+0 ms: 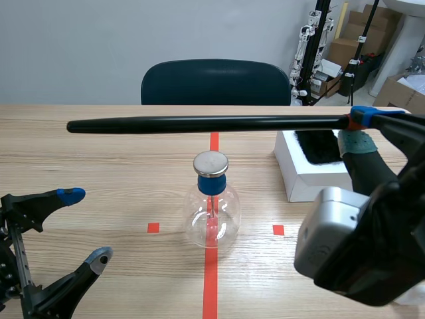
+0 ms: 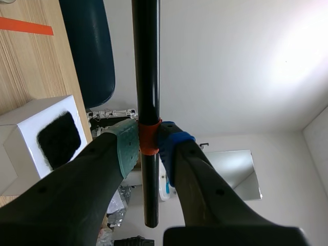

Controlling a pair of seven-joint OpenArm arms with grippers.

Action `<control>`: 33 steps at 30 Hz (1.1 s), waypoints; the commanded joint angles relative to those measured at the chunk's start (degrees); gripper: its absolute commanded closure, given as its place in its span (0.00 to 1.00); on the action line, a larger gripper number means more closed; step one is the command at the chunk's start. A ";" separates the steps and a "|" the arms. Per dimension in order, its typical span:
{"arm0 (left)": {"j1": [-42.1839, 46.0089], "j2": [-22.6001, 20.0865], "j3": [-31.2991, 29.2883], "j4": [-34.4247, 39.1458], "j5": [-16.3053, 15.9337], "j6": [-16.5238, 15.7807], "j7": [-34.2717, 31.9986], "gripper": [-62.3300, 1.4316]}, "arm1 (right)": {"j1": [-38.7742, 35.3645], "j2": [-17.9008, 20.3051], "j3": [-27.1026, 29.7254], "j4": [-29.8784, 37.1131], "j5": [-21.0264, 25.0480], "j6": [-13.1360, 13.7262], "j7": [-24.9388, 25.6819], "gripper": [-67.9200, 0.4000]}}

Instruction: Do the electroscope experiment. put the rod down on the box

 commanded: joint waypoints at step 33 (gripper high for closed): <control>-0.17 -0.48 -0.07 0.87 -0.79 -0.11 -1.07 0.00 | 0.07 0.17 0.59 0.44 -0.94 -0.55 -0.52 0.99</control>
